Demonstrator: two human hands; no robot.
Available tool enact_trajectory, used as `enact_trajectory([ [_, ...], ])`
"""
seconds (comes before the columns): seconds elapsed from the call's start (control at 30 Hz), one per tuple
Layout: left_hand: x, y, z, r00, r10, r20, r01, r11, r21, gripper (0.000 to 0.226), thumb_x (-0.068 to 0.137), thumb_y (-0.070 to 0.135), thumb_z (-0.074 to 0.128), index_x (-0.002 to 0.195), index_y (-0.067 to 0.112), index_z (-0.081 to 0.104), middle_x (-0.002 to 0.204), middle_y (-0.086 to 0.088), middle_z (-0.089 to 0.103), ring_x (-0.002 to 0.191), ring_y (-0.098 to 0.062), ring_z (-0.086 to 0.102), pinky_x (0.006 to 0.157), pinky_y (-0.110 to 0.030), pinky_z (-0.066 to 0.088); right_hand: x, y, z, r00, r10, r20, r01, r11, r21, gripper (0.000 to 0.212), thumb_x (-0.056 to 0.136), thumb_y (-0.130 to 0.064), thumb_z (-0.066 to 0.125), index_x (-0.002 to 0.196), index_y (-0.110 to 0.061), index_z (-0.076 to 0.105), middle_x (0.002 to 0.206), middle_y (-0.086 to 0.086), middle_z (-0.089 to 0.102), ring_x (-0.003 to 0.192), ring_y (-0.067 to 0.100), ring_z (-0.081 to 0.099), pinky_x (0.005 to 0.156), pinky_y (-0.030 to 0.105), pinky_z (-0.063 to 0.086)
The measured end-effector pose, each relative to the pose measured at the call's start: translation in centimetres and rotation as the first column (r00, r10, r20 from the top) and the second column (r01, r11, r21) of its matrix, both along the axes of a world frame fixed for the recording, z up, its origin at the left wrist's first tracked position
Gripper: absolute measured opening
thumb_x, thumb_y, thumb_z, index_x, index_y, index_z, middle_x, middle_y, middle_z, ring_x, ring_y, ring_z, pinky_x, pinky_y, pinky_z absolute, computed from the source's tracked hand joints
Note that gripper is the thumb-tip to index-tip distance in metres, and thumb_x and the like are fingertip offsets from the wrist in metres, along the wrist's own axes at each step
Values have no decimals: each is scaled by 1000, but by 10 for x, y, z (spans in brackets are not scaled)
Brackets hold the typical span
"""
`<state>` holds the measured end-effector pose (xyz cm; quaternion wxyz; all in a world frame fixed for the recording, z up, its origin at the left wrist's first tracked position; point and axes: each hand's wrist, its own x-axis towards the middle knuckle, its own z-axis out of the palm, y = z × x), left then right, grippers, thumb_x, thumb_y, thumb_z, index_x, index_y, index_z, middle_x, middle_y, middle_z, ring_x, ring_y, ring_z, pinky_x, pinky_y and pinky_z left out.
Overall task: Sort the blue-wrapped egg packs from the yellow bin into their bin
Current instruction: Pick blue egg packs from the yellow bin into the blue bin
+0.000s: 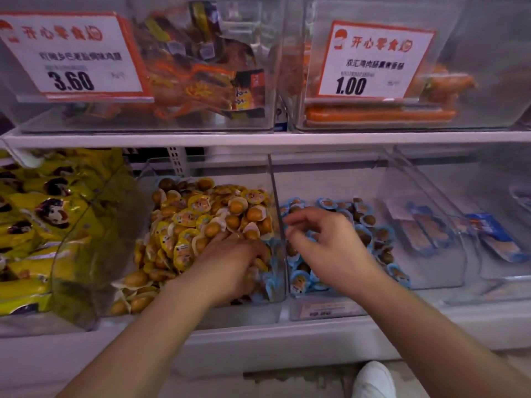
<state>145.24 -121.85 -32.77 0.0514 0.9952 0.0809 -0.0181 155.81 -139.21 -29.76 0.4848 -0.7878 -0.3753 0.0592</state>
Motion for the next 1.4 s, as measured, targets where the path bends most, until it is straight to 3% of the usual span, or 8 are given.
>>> enact_trajectory([
  [0.13,-7,14,6,977,27,210,-27,1000,-5,39,80,30,68,117,41,59,117,13,65,112,-18,58,92,-34,41,6,0,-3,1000,-24,3,24,1000,-16,15,90,-27,64,91,-41,68,91,-22,70,55,5,62,49,21,46],
  [0.33,-12,15,13,977,-41,211,6,986,167,48,86,47,67,132,39,58,129,9,49,126,-21,41,105,-40,30,6,0,-7,999,-49,14,50,999,-19,13,91,-28,63,95,-37,72,95,-28,69,79,18,71,71,34,59],
  [0.43,-14,-5,23,956,-77,284,86,996,-19,32,88,41,66,119,34,66,117,11,55,110,-11,49,91,-32,42,3,4,-8,997,-51,50,51,999,12,13,91,-28,62,93,-38,71,95,-32,68,78,18,70,69,33,59],
  [0.57,-17,-26,25,998,-18,-66,-6,937,-349,23,96,30,51,91,14,67,82,-2,65,74,-16,59,65,-36,50,0,9,-6,995,-70,75,63,994,91,21,91,-21,63,88,-41,68,89,-24,70,88,-8,64,72,9,50],
  [0.77,-15,-31,25,924,3,-382,-162,908,-385,41,105,32,33,134,9,52,142,-13,47,132,-31,43,104,-35,37,-2,11,-10,996,-79,45,73,991,111,20,91,-21,62,92,-39,69,90,-19,71,83,0,67,73,23,56],
  [0.93,-8,-32,21,920,85,-384,-240,895,-376,69,92,46,46,154,34,19,163,-1,22,140,-28,37,110,-39,37,-7,6,-11,996,-75,45,70,992,103,18,89,-28,60,94,-44,67,90,-26,69,79,1,67,69,26,57],
  [1.17,-7,-28,26,953,-44,-301,-160,769,-618,24,93,21,58,114,32,56,100,16,60,81,18,55,62,1,38,-14,2,-12,997,-68,41,64,993,100,23,84,-39,53,102,-43,67,91,-25,68,76,7,68,69,34,59],
  [1.4,-5,-31,28,915,-81,-396,-201,758,-621,30,88,40,50,100,19,68,107,-2,69,94,-9,60,91,-31,48,-9,3,-12,998,-53,34,50,994,96,19,88,-30,57,100,-40,68,87,-20,69,73,5,67,66,33,57],
])
